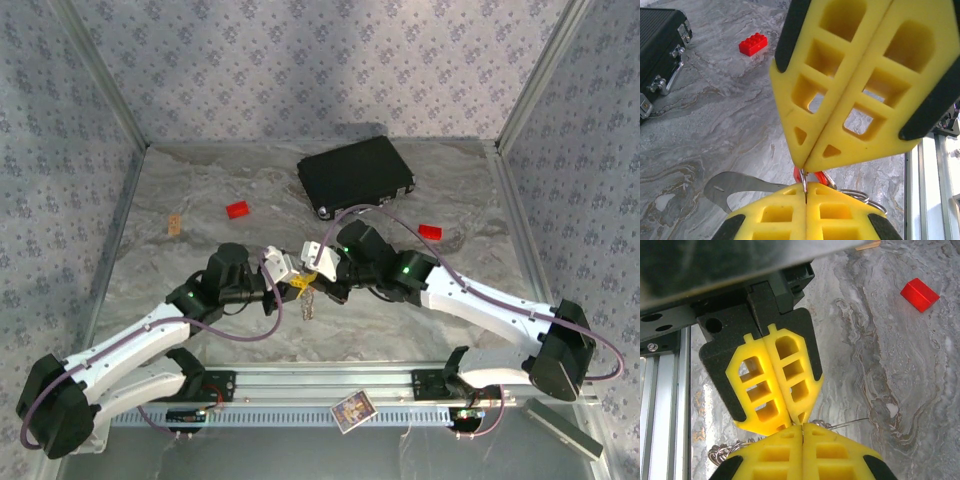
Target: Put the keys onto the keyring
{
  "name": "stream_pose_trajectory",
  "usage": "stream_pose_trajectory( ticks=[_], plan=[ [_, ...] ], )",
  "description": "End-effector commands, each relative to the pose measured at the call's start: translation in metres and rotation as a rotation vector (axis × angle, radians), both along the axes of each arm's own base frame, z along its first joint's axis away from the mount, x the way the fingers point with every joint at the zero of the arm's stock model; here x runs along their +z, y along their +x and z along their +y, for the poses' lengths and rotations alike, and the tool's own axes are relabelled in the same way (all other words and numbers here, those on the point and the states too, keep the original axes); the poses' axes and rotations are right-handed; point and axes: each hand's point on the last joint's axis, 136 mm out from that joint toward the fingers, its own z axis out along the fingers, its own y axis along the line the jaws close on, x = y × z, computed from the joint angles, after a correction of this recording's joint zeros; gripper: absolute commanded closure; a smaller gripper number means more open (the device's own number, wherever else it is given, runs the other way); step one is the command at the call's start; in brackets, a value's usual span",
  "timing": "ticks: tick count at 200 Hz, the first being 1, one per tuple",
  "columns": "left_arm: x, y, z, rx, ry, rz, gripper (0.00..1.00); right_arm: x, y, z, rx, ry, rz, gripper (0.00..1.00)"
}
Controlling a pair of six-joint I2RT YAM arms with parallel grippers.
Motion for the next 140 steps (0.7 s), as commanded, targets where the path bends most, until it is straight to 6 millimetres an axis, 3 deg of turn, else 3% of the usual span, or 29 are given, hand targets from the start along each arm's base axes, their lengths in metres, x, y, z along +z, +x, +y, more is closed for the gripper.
stream_pose_trajectory(
  ticks=[1,140],
  plan=[
    [0.015,-0.009,-0.007,-0.062,-0.039,-0.059,1.00,0.011,0.015,0.000,-0.062,0.014,-0.017,1.00],
    [0.025,-0.001,-0.003,-0.010,-0.067,-0.187,1.00,0.000,0.018,-0.004,-0.096,-0.017,0.094,0.98]
  ],
)
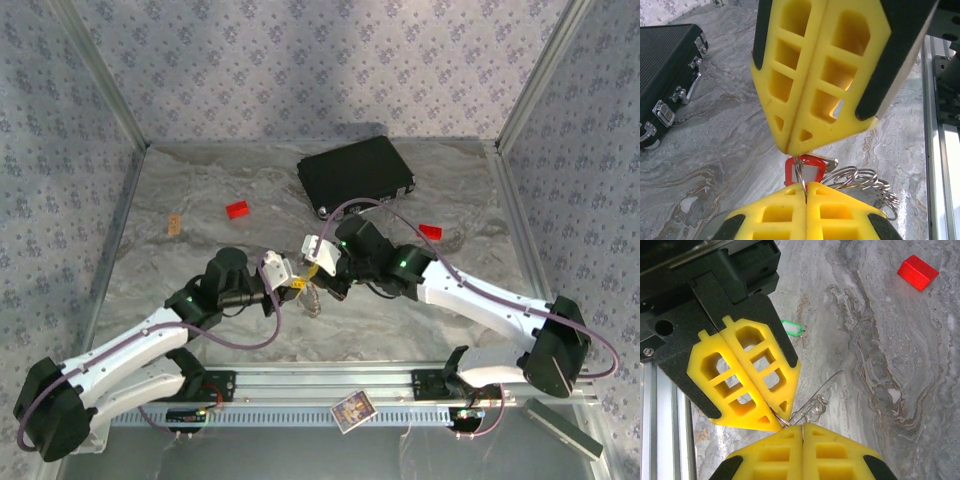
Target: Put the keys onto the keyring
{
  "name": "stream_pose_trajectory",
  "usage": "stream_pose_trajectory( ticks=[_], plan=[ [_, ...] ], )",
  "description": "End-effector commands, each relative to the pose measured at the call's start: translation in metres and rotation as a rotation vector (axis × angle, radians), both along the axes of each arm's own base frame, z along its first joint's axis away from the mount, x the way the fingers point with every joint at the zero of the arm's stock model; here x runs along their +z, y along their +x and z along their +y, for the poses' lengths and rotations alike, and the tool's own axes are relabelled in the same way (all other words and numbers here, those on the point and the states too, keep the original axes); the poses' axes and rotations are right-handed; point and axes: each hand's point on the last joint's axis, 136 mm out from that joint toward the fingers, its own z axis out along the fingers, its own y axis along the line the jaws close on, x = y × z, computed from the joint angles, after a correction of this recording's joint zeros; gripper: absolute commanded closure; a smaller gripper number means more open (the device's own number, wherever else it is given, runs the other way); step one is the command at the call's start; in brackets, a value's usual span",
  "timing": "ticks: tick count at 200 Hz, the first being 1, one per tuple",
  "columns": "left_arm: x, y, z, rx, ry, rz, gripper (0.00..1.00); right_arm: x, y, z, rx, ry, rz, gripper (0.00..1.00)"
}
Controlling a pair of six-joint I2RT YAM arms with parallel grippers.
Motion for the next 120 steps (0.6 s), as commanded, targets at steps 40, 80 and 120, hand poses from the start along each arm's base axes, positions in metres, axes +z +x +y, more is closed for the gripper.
stream_pose_trajectory(
  ticks=[40,80,120],
  plan=[
    [0.025,-0.004,-0.006,-0.032,-0.094,-0.083,1.00,0.014,0.013,-0.009,-0.066,0.019,0.026,0.67],
    [0.025,-0.003,-0.008,-0.019,-0.136,-0.049,1.00,0.023,0.017,-0.036,-0.047,0.061,-0.112,0.64],
    [0.031,-0.010,-0.018,-0.113,-0.181,-0.085,1.00,0.027,-0.018,-0.035,0.214,0.138,-0.184,0.65]
  ],
)
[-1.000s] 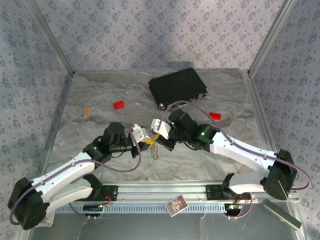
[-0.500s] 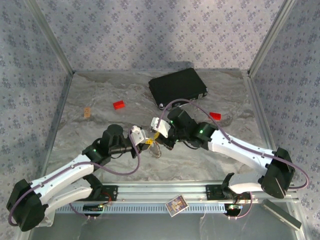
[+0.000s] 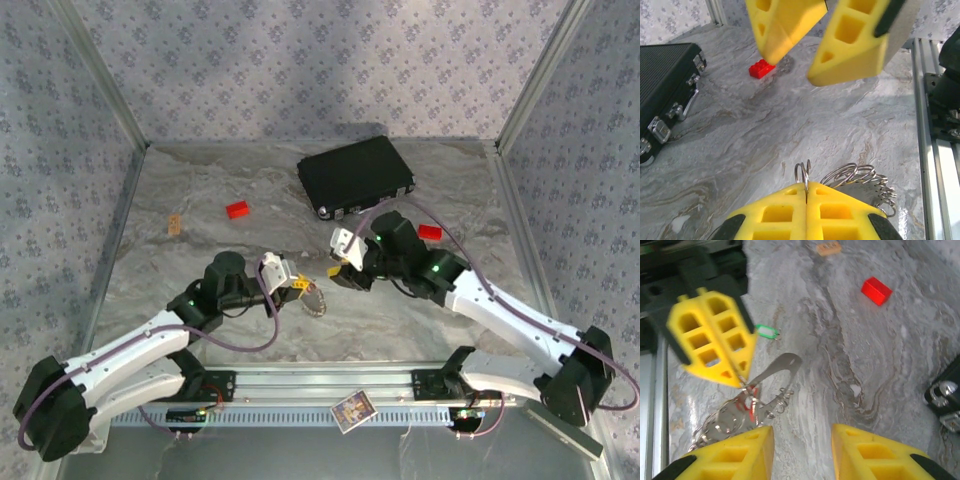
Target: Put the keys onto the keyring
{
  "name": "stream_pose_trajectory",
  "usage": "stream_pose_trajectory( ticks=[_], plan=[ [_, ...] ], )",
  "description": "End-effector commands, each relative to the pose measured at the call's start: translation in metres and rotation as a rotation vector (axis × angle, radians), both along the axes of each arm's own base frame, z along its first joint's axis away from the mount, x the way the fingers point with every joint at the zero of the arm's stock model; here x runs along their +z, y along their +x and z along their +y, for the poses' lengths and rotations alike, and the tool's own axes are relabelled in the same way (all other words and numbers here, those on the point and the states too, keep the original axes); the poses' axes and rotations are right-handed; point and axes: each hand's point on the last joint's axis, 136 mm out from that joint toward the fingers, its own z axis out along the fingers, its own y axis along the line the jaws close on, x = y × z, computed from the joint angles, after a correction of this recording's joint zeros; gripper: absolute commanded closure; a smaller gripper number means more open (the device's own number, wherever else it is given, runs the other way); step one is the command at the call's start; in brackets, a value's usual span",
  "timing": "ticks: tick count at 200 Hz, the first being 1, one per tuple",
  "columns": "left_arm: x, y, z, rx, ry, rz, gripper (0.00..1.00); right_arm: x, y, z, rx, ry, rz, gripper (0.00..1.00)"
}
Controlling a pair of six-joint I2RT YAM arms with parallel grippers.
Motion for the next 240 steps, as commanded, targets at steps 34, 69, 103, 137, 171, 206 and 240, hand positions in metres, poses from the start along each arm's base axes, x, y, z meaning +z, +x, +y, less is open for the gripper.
stream_pose_trajectory(
  ticks=[34,69,103,137,171,206,240],
  plan=[
    [0.024,-0.014,-0.017,-0.175,-0.101,-0.150,1.00,0.001,-0.032,0.015,0.237,0.072,-0.008,0.74],
    [0.026,-0.012,-0.020,-0.183,-0.109,-0.177,1.00,-0.003,-0.043,0.020,0.283,0.085,0.037,0.73],
    [0.023,-0.013,-0.018,-0.186,-0.098,-0.173,1.00,-0.016,-0.041,0.018,0.261,0.060,0.044,0.71],
    [0.022,-0.016,-0.019,-0.198,-0.097,-0.167,1.00,-0.019,-0.030,0.020,0.204,0.058,0.025,0.71],
    [0.023,-0.018,-0.019,-0.211,-0.099,-0.165,1.00,-0.022,-0.028,0.020,0.186,0.057,0.015,0.73],
    [0.024,-0.021,-0.019,-0.225,-0.102,-0.160,1.00,-0.024,-0.030,0.020,0.187,0.061,0.028,0.77],
    [0.027,-0.024,-0.019,-0.235,-0.117,-0.154,1.00,-0.022,-0.038,0.026,0.228,0.075,0.054,0.83]
  ],
)
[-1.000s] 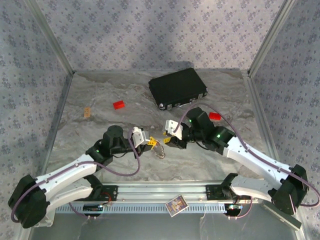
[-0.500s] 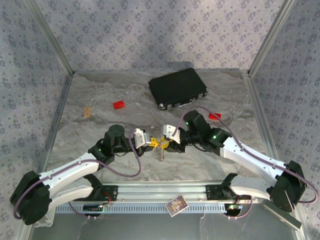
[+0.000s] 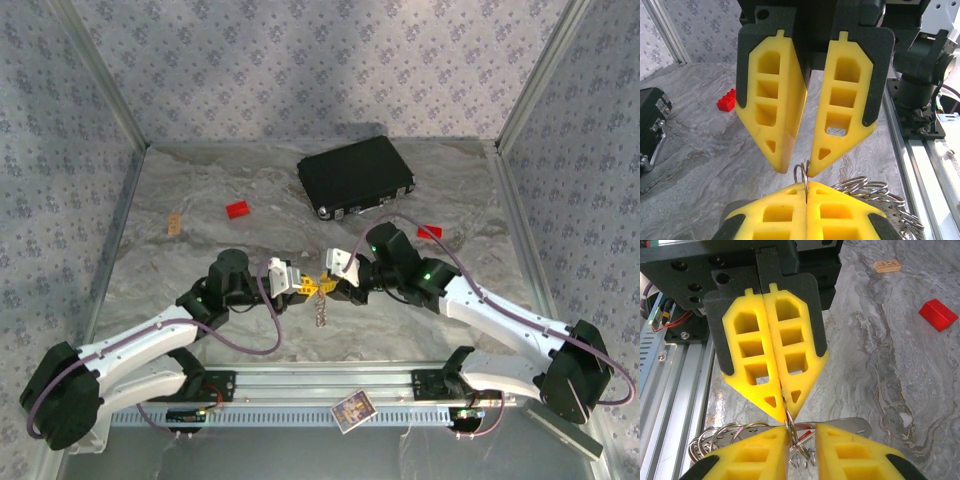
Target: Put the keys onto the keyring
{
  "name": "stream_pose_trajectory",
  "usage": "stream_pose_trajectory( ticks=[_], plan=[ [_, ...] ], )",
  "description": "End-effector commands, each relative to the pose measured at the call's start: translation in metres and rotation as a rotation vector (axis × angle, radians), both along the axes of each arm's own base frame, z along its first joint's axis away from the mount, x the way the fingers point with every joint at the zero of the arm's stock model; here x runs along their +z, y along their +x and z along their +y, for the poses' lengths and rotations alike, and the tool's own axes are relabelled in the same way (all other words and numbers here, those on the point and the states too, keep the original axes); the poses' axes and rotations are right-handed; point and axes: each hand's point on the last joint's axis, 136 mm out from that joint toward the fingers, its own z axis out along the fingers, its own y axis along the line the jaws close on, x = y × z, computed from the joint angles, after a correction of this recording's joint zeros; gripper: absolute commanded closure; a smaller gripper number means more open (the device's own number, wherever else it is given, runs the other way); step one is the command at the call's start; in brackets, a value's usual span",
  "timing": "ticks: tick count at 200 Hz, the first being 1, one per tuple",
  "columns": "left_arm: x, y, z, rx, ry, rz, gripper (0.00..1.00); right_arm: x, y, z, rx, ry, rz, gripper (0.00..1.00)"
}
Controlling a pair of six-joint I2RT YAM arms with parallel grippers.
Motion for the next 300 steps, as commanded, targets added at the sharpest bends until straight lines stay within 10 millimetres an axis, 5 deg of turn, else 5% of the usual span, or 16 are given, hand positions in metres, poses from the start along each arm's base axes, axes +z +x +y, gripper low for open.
stream_pose_trajectory(
  ticks=[1,52,76,102,179,261,277,300],
  plan=[
    [0.020,-0.008,-0.002,-0.052,-0.062,-0.052,1.00,0.001,-0.008,0.006,0.033,0.017,0.027,0.83],
    [0.022,-0.007,0.000,-0.034,-0.069,-0.042,1.00,0.004,-0.008,0.010,0.041,0.014,0.023,1.00],
    [0.015,0.004,0.005,0.043,-0.015,-0.009,0.68,0.003,-0.004,0.006,0.019,-0.042,-0.022,1.00],
    [0.004,0.004,0.010,0.071,0.075,0.028,0.63,0.004,-0.003,-0.001,0.019,-0.136,-0.067,1.00],
    [0.014,-0.003,0.005,0.025,0.071,0.009,0.76,0.010,-0.006,0.005,0.058,-0.281,-0.142,1.00],
    [0.016,-0.005,0.000,-0.014,0.073,0.007,0.99,0.021,-0.012,0.014,0.076,-0.234,-0.131,1.00],
    [0.015,-0.006,0.001,-0.011,0.068,0.007,1.00,0.026,-0.010,0.010,0.050,-0.172,-0.103,0.75],
    [0.015,-0.006,0.001,-0.002,0.038,0.007,1.00,0.030,-0.009,0.001,0.022,-0.050,-0.045,0.69]
  ],
)
